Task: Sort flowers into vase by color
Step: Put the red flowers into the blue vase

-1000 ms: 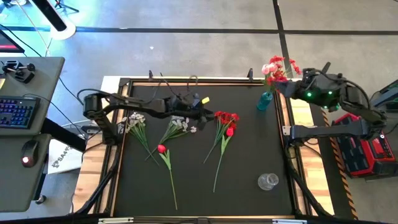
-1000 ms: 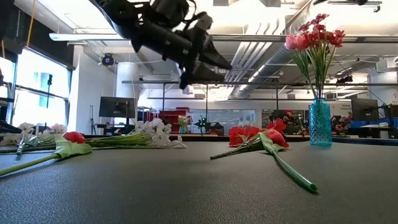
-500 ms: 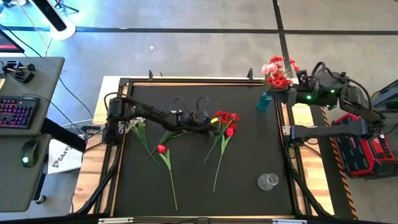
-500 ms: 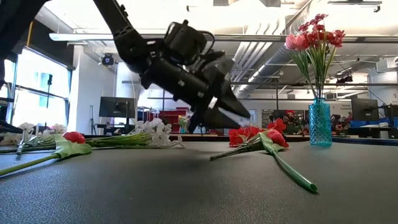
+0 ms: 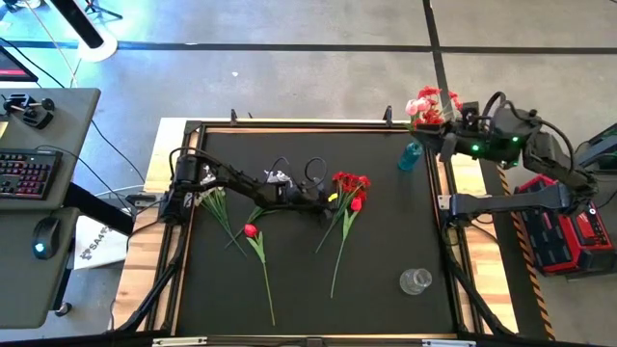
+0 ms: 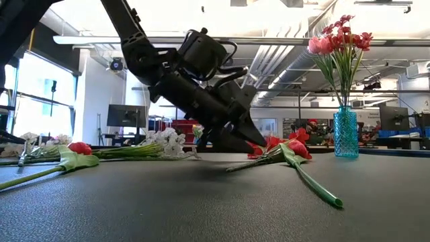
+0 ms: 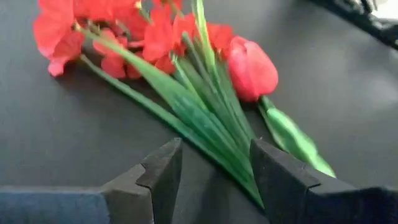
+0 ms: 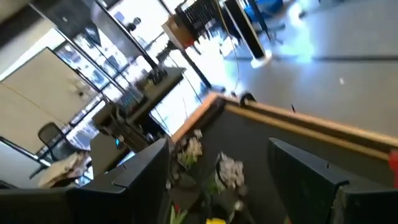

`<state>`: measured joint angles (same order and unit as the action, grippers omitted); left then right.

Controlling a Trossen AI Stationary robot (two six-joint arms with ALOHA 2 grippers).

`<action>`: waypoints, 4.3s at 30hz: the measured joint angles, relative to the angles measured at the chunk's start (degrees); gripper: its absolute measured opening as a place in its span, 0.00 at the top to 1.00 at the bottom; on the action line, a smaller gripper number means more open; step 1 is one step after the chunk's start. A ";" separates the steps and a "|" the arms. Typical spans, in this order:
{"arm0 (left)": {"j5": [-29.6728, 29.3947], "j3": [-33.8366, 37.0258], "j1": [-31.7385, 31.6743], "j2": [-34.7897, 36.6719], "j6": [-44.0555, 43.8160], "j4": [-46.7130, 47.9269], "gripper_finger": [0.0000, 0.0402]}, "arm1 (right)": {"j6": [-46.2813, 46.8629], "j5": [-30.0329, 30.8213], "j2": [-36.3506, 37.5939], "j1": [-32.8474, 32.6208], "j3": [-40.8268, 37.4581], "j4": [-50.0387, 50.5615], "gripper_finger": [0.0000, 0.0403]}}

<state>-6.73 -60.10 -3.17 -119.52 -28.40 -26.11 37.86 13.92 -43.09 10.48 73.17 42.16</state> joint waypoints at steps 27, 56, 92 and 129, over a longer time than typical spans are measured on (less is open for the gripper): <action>-3.23 -10.08 1.48 -8.99 0.61 3.13 0.61 | -1.24 -14.44 -3.48 -0.02 -0.06 2.22 0.36; -1.77 -9.81 0.52 -1.81 4.76 5.65 0.75 | 1.06 -2.45 -4.57 -15.62 -0.05 1.52 0.36; -3.77 -10.36 2.77 -5.85 5.58 9.55 0.98 | 3.38 -0.18 -10.85 -21.67 -0.04 -4.76 0.36; 4.64 -10.01 -8.90 30.09 12.09 1.56 1.00 | 25.26 32.09 -27.76 -29.21 -0.04 -16.48 0.36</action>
<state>-2.08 -70.11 -12.08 -89.43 -16.32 -24.55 63.13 46.02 -70.85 -18.73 73.12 25.69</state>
